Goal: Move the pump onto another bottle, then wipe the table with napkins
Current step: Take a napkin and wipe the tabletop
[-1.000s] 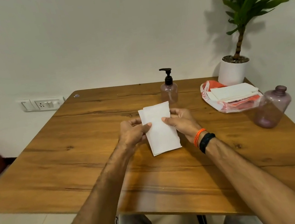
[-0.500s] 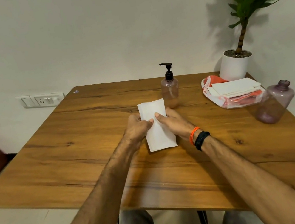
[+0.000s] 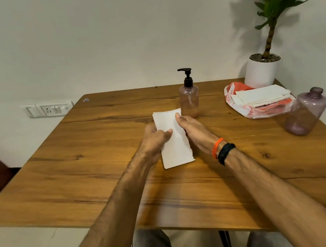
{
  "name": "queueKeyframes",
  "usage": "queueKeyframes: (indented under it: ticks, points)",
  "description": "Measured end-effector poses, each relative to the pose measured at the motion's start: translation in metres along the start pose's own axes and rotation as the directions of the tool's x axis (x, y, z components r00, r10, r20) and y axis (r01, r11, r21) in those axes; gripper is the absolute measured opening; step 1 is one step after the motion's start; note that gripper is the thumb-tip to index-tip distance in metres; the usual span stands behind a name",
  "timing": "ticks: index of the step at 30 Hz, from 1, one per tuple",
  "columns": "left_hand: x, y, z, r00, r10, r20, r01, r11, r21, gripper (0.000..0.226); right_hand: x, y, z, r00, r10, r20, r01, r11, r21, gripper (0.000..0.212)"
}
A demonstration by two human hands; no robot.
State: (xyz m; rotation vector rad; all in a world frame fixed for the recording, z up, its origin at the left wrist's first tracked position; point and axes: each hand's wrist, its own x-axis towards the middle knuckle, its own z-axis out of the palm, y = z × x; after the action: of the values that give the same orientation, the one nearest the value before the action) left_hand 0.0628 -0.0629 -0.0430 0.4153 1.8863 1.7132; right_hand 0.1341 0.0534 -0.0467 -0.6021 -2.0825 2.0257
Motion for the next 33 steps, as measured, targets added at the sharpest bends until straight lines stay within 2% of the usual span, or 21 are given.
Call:
queueKeyframes:
  ticks: [4, 9, 13, 16, 20, 26, 29, 31, 33]
  points:
    - [-0.001, 0.001, 0.004, 1.0, 0.002, 0.005, -0.002, 1.0, 0.0, 0.039, -0.003, 0.002, 0.004, 0.998, -0.01, 0.056, 0.01, 1.0, -0.016, 0.059]
    - [-0.001, 0.005, -0.001, 0.999, -0.039, -0.008, 0.038, 0.993, -0.109, 0.036, -0.002, 0.002, -0.004, 0.998, -0.015, -0.067, 0.017, 0.999, 0.031, 0.048]
    - [0.0, 0.012, -0.005, 0.996, -0.085, -0.016, 0.077, 0.959, -0.272, 0.031, -0.004, 0.005, -0.011, 0.995, -0.05, -0.085, 0.051, 0.999, 0.002, 0.037]
    - [-0.003, 0.015, -0.007, 0.997, -0.079, -0.012, 0.071, 0.946, -0.318, 0.025, -0.004, 0.006, -0.014, 0.988, -0.095, -0.117, 0.095, 0.995, -0.012, 0.026]
    - [-0.004, 0.012, -0.012, 0.994, -0.109, -0.031, 0.099, 0.968, -0.229, 0.032, -0.001, 0.004, -0.016, 0.985, -0.036, -0.171, 0.056, 0.992, 0.116, 0.013]
    - [-0.006, 0.011, -0.011, 0.993, -0.082, -0.08, 0.07, 0.987, -0.144, 0.044, -0.004, 0.0, -0.009, 0.996, 0.007, -0.092, 0.011, 0.981, 0.193, 0.028]
    - [-0.004, 0.011, -0.015, 0.994, -0.036, -0.108, 0.026, 0.995, -0.095, 0.045, -0.003, -0.006, -0.008, 0.99, 0.007, -0.143, 0.017, 0.986, 0.164, 0.014]
    - [-0.004, 0.008, -0.024, 0.987, 0.011, -0.158, -0.011, 1.0, 0.001, 0.045, 0.001, -0.013, -0.012, 0.975, 0.013, -0.22, 0.013, 0.993, 0.116, 0.011]
    - [-0.005, 0.0, -0.039, 0.973, 0.107, -0.204, -0.068, 0.979, 0.193, 0.04, 0.008, -0.021, -0.018, 0.93, -0.081, -0.358, 0.046, 0.993, -0.107, 0.013]
